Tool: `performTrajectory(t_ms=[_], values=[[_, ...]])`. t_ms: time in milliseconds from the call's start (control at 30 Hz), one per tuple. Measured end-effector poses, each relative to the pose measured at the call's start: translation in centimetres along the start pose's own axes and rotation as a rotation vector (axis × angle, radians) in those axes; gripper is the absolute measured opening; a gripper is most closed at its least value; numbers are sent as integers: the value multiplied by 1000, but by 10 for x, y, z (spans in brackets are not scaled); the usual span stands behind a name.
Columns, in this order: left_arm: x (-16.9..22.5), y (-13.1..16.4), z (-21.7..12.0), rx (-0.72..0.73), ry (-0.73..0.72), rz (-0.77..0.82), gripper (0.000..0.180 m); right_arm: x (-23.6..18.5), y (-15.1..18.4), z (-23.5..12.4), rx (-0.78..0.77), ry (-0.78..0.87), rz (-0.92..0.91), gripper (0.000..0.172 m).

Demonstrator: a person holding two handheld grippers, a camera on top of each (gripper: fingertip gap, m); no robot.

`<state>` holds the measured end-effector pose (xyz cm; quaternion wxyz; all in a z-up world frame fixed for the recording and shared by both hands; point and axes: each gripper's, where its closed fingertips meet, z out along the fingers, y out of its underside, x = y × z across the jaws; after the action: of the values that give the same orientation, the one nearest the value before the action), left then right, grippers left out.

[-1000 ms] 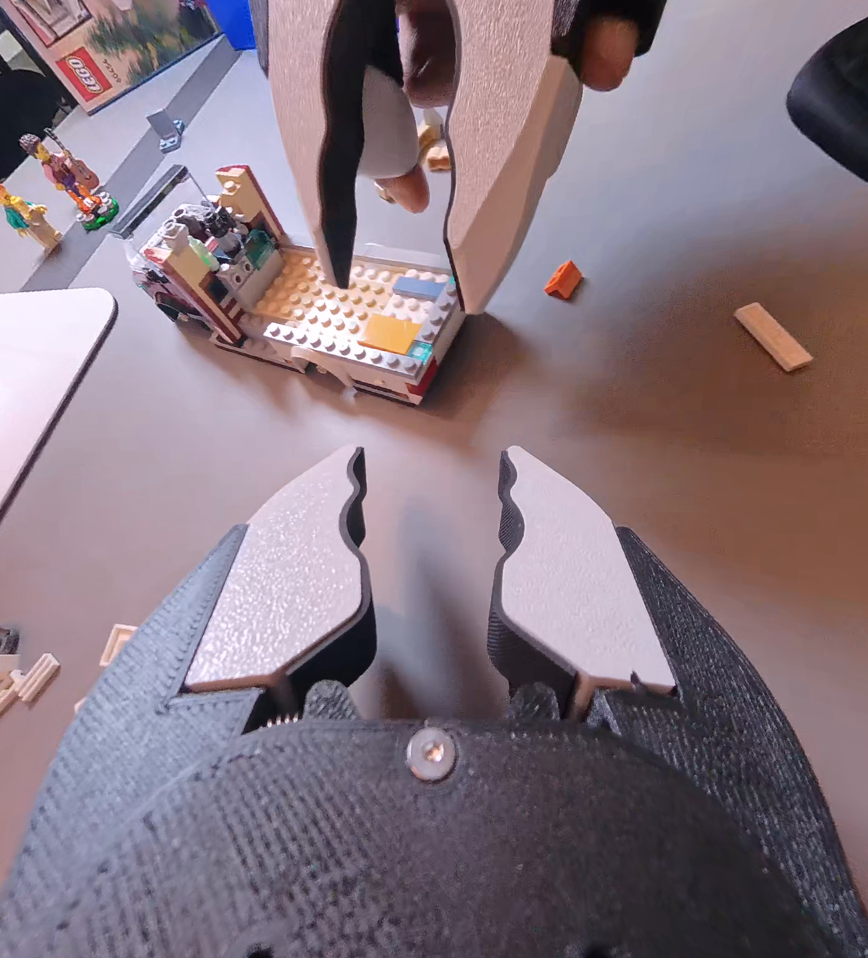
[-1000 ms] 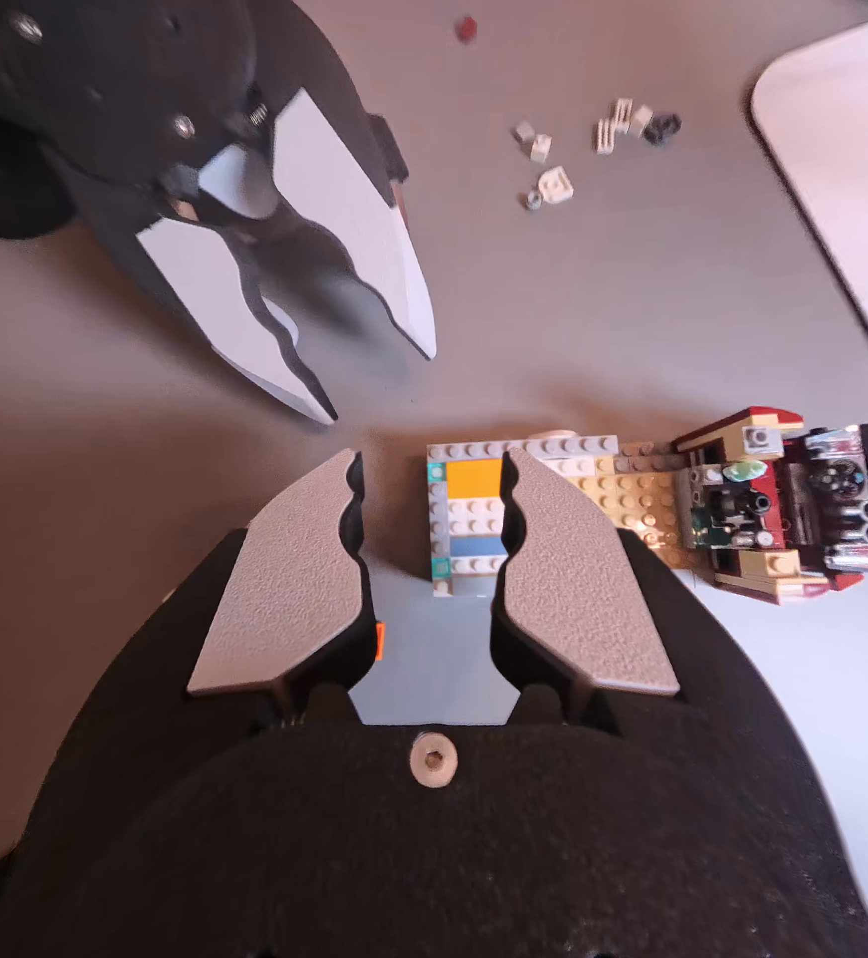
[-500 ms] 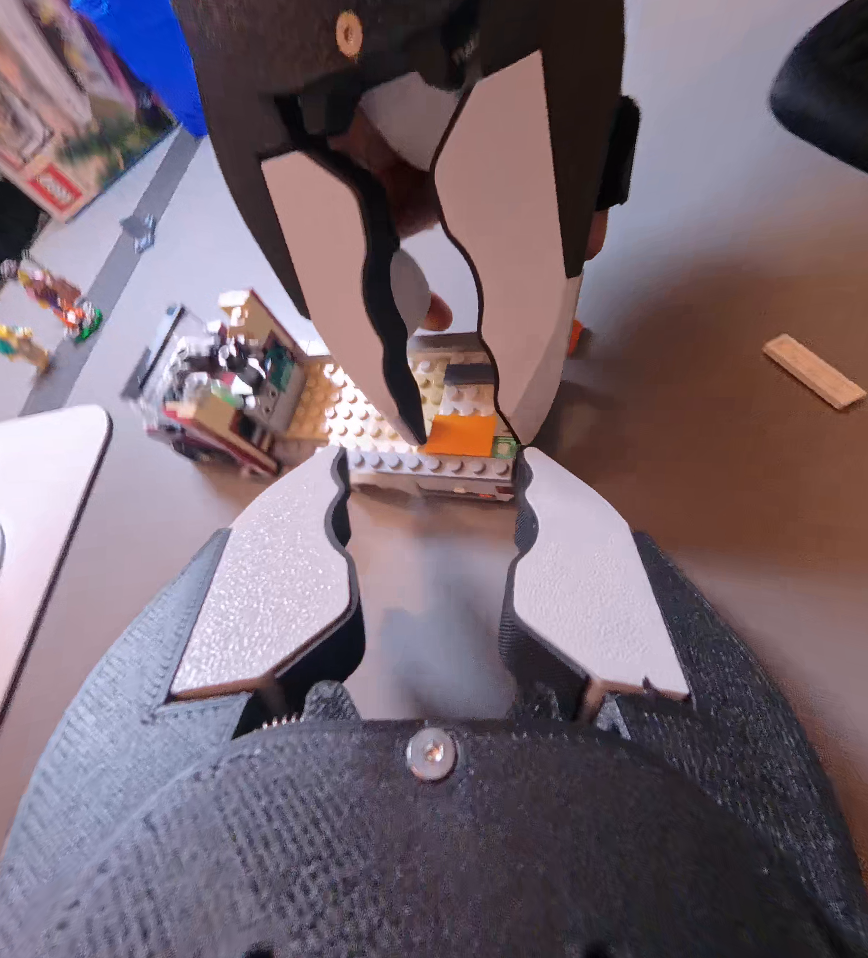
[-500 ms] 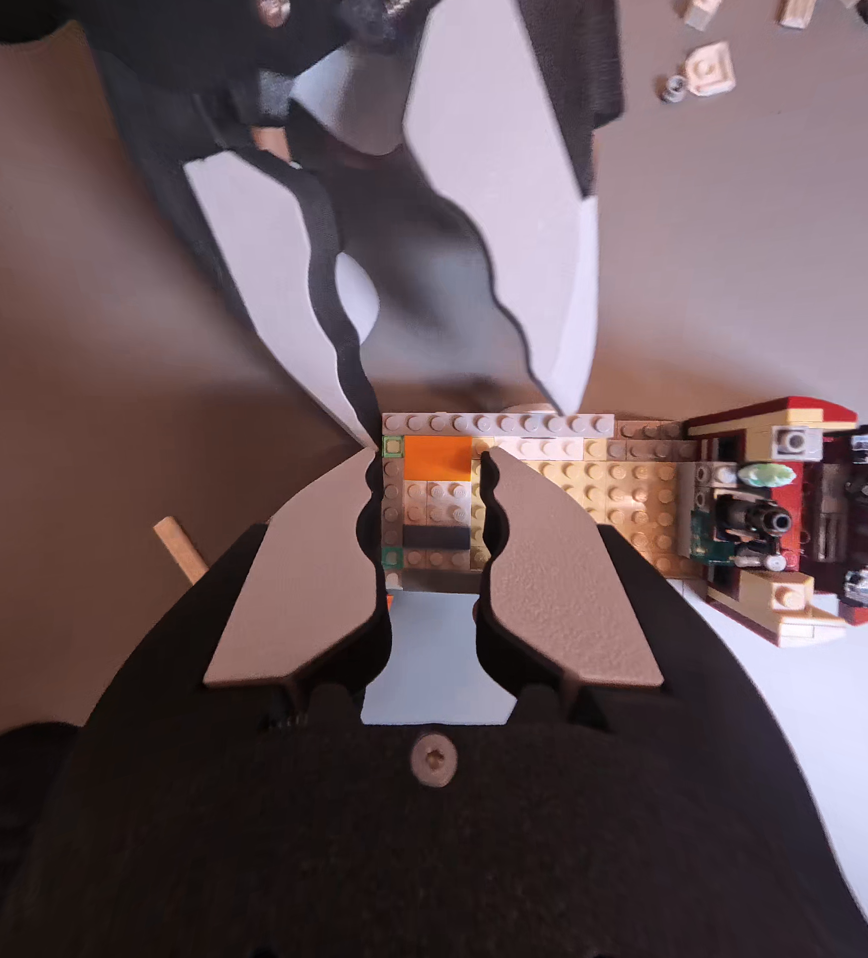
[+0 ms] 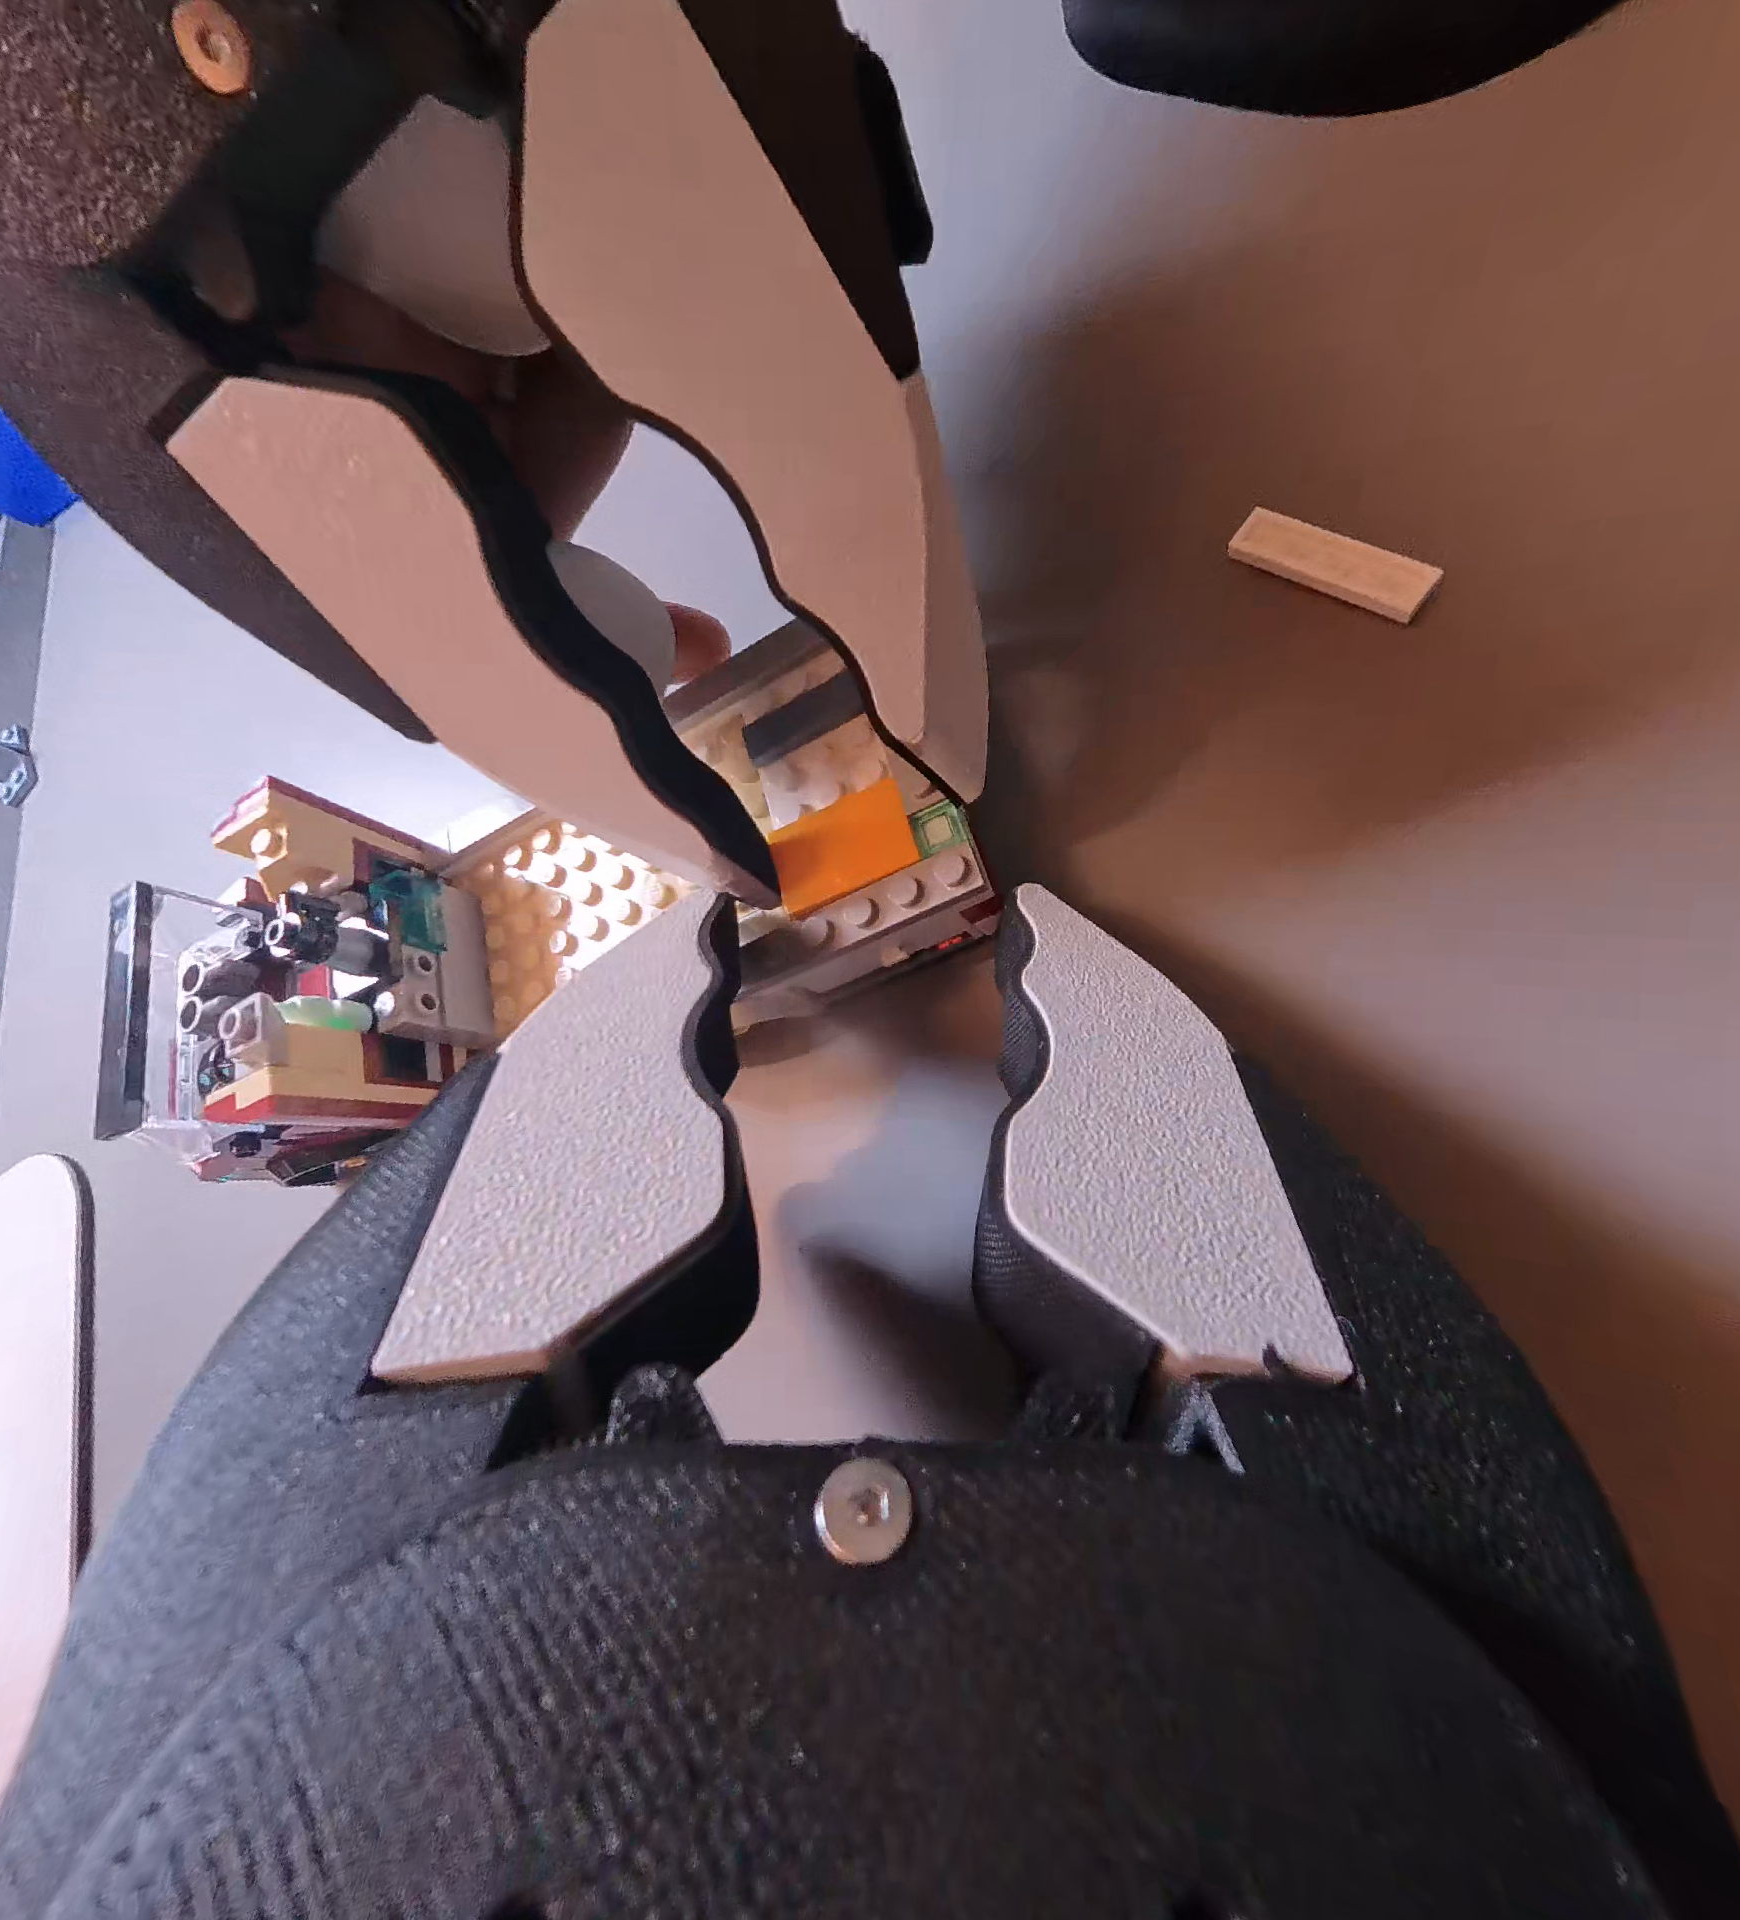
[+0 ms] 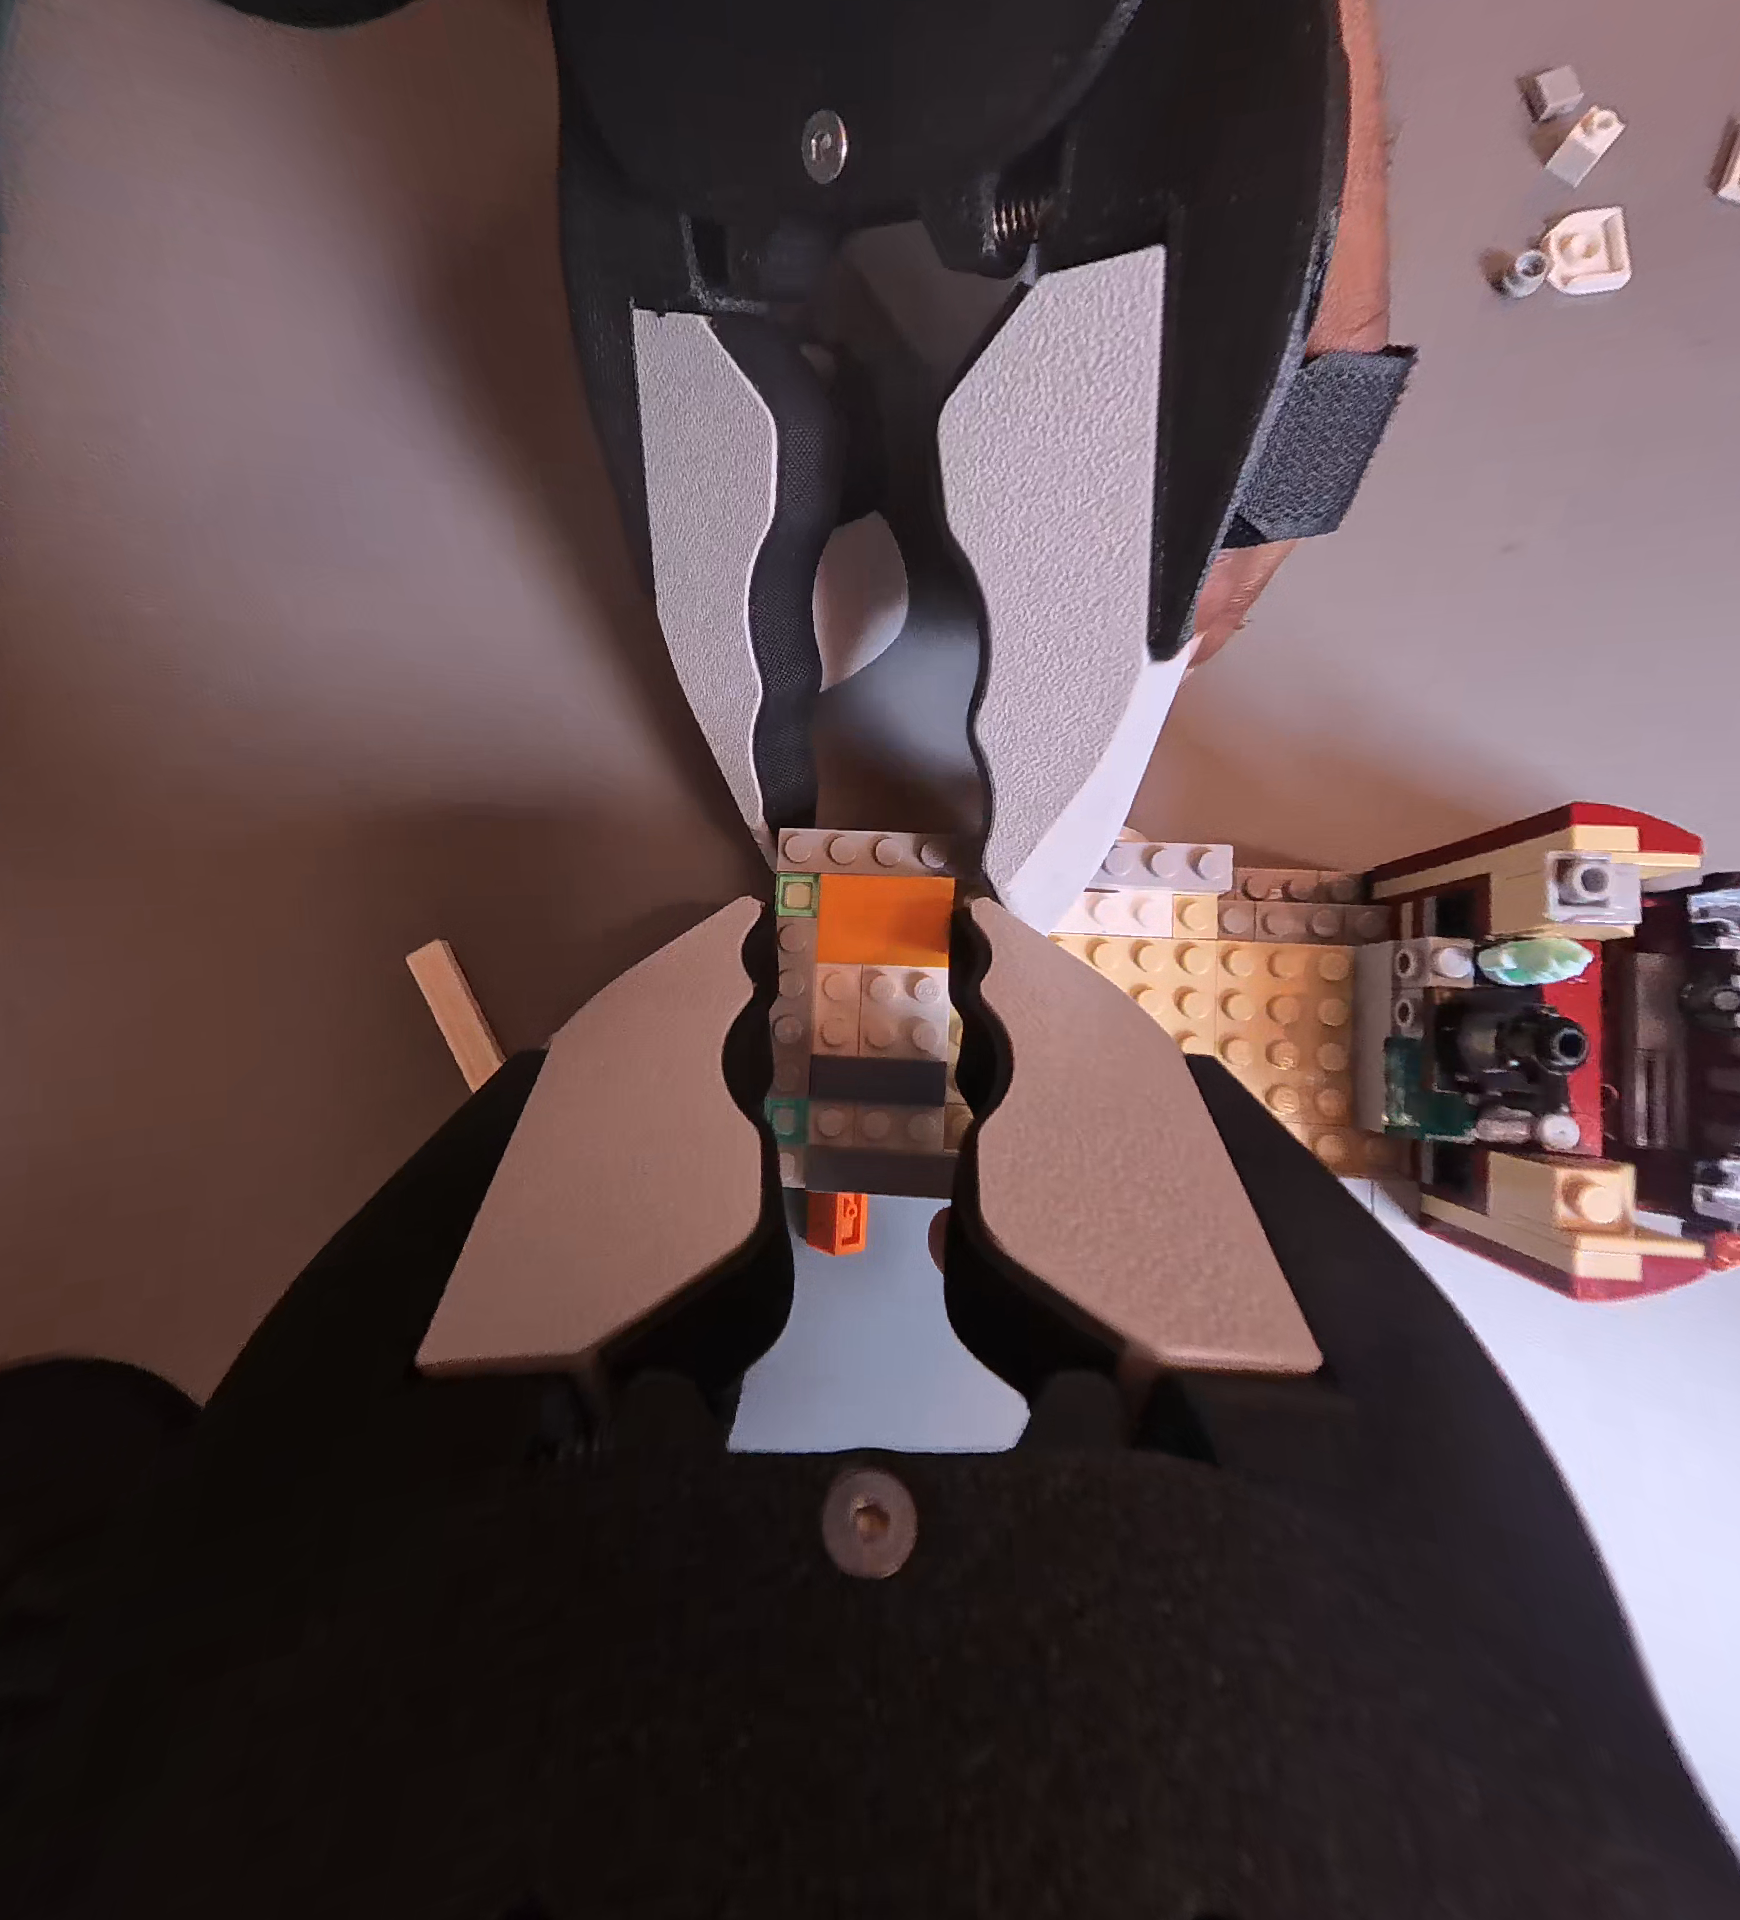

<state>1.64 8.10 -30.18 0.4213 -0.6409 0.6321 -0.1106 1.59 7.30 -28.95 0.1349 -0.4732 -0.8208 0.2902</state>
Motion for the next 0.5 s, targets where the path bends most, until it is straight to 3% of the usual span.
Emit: performTrajectory(t_ms=[500], values=[[0, -3, -1, 32, 43, -107, 48, 2, -5, -8, 114, 413, -284, 32]])
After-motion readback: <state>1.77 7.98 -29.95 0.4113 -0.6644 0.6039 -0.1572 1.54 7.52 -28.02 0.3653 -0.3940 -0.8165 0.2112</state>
